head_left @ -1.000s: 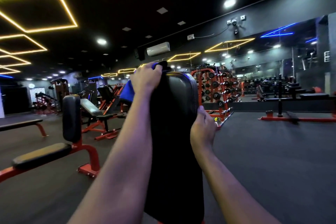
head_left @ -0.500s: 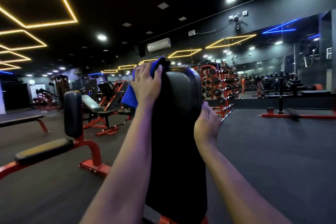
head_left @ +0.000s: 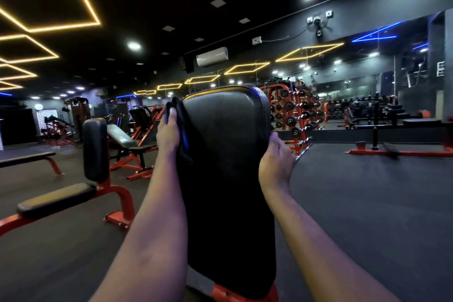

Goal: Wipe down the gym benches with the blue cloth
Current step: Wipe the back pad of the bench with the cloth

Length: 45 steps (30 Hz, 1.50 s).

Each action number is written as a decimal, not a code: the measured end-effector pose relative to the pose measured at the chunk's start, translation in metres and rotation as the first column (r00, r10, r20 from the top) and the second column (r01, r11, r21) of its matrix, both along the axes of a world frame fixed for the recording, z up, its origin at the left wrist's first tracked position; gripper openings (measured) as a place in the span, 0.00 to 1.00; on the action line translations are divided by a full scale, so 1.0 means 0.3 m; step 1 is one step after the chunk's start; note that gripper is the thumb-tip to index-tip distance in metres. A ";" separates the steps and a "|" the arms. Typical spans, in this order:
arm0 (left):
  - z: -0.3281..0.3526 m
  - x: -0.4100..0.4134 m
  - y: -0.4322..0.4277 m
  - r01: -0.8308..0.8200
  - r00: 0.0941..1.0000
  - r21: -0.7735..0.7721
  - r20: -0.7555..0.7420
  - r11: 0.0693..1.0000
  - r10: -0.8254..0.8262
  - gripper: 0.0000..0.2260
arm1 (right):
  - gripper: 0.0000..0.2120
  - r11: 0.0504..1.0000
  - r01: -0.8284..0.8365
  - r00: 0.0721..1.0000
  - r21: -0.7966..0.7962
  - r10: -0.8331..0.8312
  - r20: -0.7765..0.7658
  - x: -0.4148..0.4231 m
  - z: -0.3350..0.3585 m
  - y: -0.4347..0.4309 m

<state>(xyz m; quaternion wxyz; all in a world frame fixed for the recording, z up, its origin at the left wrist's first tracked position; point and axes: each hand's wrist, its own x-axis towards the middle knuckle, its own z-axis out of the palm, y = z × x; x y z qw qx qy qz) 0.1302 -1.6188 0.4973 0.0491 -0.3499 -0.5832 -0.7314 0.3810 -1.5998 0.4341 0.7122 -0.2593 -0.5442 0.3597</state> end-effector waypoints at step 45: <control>-0.380 0.008 -0.094 -0.045 0.993 -0.021 -0.112 0.999 0.042 0.18 | 0.24 0.999 0.037 0.999 -0.021 -0.038 -0.024 -0.034 -0.022 0.038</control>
